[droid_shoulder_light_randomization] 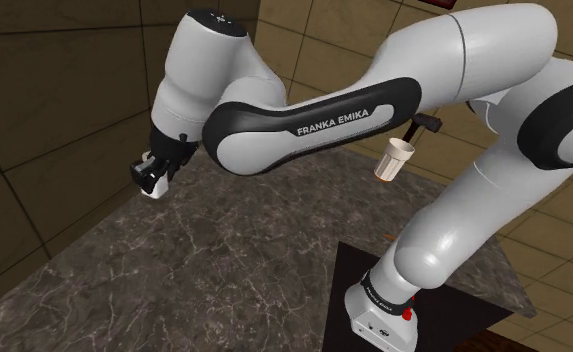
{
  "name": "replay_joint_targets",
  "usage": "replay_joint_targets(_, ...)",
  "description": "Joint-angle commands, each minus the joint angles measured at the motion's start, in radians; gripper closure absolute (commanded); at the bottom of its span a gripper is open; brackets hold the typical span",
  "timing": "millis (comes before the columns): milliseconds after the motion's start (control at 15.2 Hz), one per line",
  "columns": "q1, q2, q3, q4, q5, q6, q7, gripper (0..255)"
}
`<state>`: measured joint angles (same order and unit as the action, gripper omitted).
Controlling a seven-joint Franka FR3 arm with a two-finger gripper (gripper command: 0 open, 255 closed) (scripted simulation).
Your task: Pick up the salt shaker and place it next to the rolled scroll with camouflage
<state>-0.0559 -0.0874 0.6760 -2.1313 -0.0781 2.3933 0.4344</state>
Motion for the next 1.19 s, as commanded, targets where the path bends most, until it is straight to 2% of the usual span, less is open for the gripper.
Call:
replay_joint_targets(0, -0.014, -0.033, -0.035, -0.032, 0.05, 0.011, -0.08, 255)
replay_joint_targets(528, -0.057, -0.112, -0.188, -0.122, 0.182, 0.03, -0.36, 255)
replay_joint_targets(1122, -0.12, -0.112, -0.35, -0.133, 0.254, 0.021, -0.633, 255)
